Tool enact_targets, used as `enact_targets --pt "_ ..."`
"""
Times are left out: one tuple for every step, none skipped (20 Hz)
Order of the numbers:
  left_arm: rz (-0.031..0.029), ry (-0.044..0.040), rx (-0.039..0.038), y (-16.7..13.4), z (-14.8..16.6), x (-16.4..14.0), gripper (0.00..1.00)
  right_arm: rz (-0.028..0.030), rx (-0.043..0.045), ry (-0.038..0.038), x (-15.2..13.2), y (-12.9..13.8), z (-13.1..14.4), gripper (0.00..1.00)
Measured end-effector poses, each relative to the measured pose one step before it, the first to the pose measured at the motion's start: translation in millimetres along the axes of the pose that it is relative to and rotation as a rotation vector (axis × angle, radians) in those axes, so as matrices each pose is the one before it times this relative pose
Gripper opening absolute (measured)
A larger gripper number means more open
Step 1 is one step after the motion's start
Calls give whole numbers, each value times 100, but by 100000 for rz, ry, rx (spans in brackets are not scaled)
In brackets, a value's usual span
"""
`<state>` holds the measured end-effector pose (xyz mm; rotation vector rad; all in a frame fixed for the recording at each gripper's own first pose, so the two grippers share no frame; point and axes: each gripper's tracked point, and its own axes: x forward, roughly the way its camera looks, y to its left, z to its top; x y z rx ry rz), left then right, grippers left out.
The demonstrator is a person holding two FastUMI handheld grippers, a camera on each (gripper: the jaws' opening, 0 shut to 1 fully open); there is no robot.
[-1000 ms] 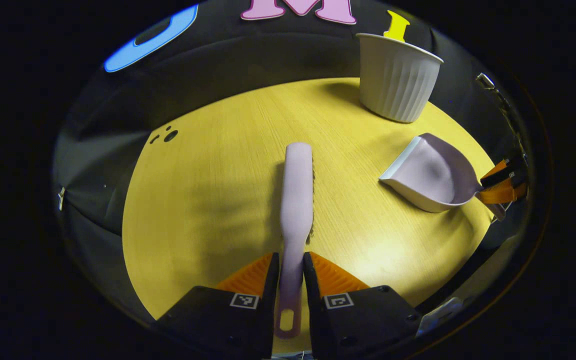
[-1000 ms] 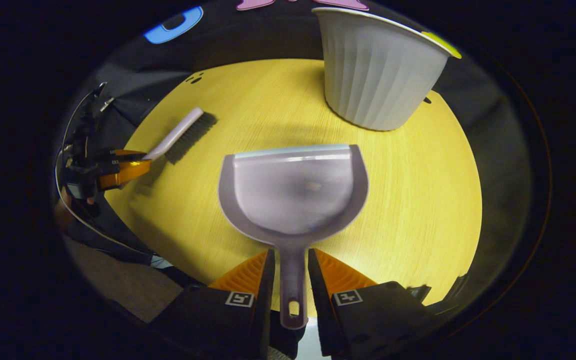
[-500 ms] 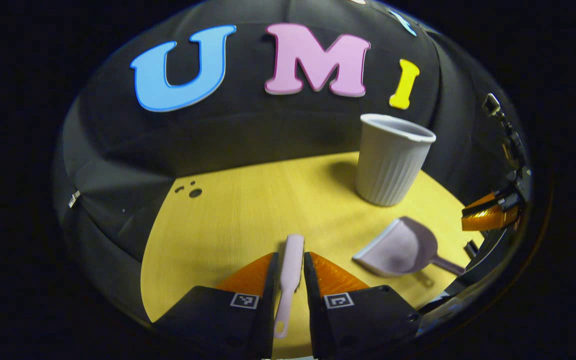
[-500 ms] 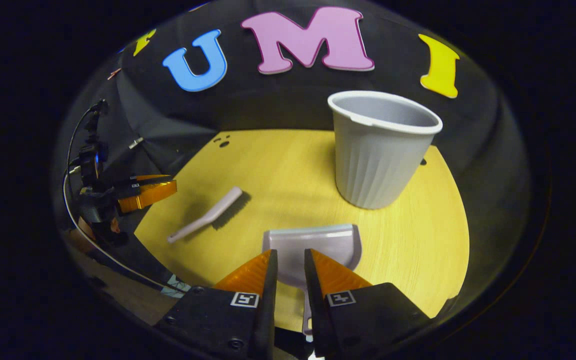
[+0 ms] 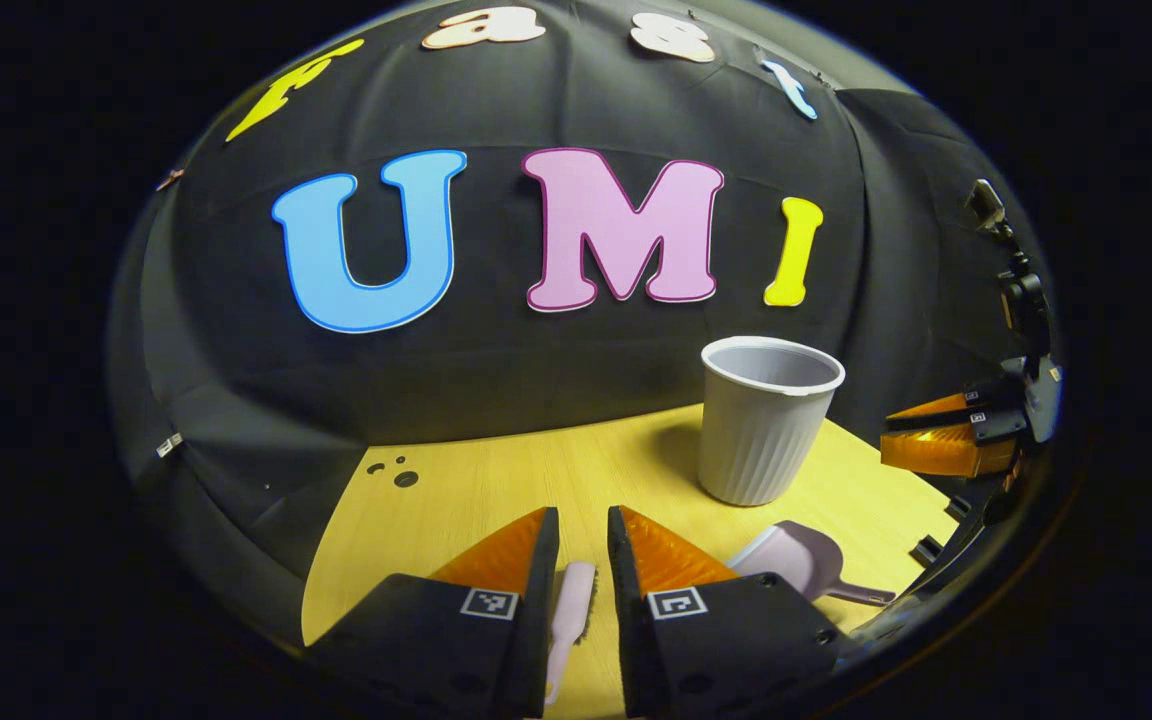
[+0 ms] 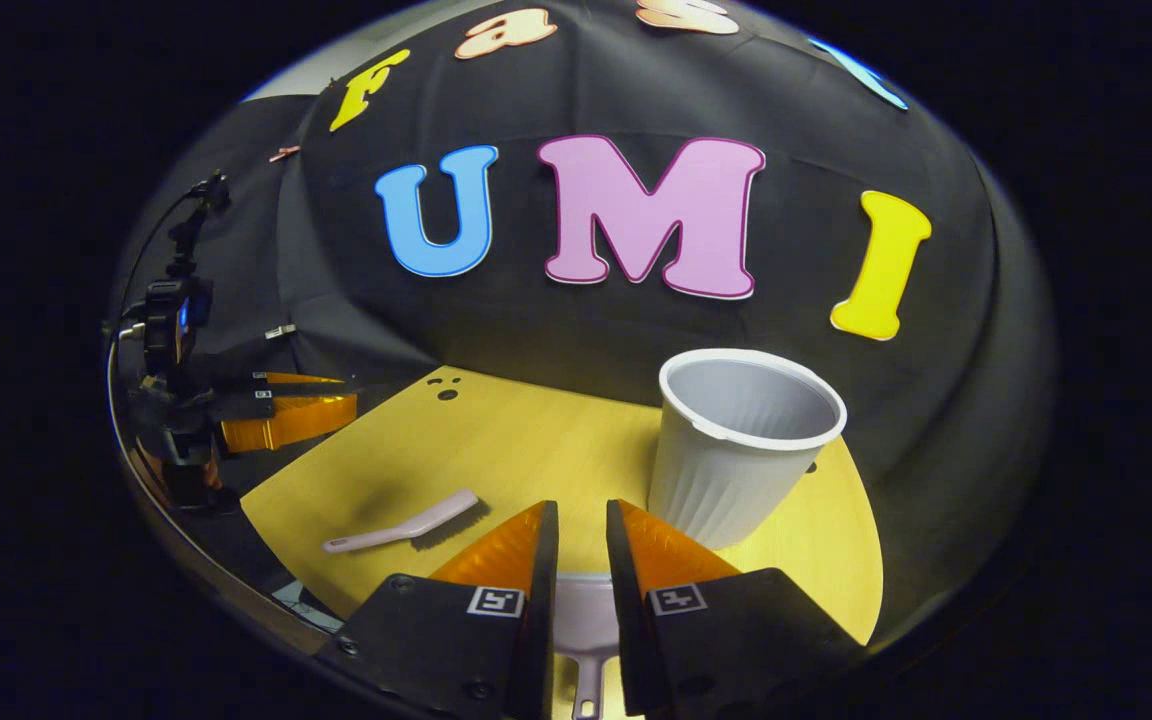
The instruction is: Pick up the small broom and dustpan from the desktop, sweep the trash into the dustpan with the broom, and then empty the trash into the garbage bin.
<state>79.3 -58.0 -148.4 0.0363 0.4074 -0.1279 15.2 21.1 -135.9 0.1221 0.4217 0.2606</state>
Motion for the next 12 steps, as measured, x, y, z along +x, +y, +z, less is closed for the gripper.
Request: enact_targets --pt "516 299 -326 67 -65 13 33 724 -82 -250 65 195 127 30" --pt "221 233 -287 18 49 -73 33 402 -272 308 201 214 -124 31" --pt "356 52 -42 77 -22 -237 33 793 -135 71 57 153 67 31" --pt "333 36 205 162 43 -56 33 529 -209 34 266 166 24 32" --pt "399 -60 50 162 -58 -99 33 850 -110 368 114 43 48 32" --pt "-81 10 -160 81 27 -9 33 128 -258 175 155 70 -49 32" --pt "113 191 -238 113 -213 67 33 465 -128 94 171 -20 124 32" --pt "265 309 -541 148 -44 -8 33 150 -94 -393 111 20 70 32" --pt "106 445 -851 -59 -260 58 33 857 -181 -126 91 114 8 32" --pt "244 133 -1171 65 -73 54 33 399 -803 -36 74 32 -56 32" --pt "-11 916 -953 -134 -350 41 33 485 -1179 -125 77 19 -126 32" --pt "1032 537 18 190 -182 32 33 604 -1336 207 45 4 -187 32"
